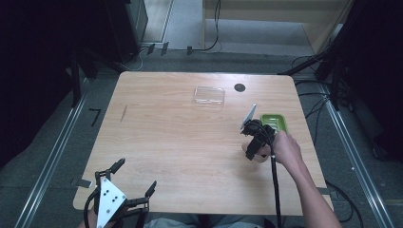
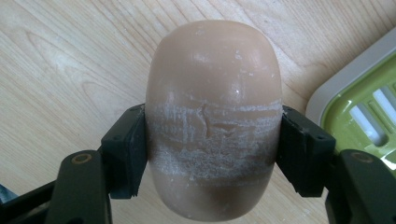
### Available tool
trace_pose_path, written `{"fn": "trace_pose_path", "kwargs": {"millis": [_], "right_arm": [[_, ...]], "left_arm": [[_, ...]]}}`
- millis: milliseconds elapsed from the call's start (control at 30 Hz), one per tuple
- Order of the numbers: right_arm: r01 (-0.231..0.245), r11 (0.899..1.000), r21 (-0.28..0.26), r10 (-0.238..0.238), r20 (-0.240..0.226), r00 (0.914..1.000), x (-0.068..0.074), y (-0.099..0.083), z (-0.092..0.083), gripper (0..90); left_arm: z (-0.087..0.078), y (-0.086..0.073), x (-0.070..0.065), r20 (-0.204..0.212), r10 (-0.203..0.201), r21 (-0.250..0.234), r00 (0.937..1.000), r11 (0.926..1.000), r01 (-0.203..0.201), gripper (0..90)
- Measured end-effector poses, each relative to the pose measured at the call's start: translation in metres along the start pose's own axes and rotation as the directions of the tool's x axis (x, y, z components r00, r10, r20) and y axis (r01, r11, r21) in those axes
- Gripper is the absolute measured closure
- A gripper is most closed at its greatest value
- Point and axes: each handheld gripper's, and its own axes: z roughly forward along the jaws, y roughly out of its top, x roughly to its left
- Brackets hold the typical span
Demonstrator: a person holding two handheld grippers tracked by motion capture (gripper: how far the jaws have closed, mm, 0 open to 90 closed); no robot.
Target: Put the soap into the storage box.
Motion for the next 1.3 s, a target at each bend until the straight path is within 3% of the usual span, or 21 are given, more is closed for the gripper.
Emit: {"fn": "trace_pose_path", "kwargs": {"millis": [500,1300], "right_arm": [[-0.020,1.000,-0.011,0.020,-0.001,0.9998,-0.013,-0.008,-0.006,33.6],[-0.098,0.995,-0.030,0.098,0.003,0.9952,-0.042,-0.025,-0.018,33.6]], "left_arm": [[0.000,0.000,0.000,0.000,0.002,0.004,1.0000,1.0000,-0.002,0.0],[0.000,0.000,-0.001,-0.001,0.004,0.007,1.0000,1.0000,-0.004,0.0]]}}
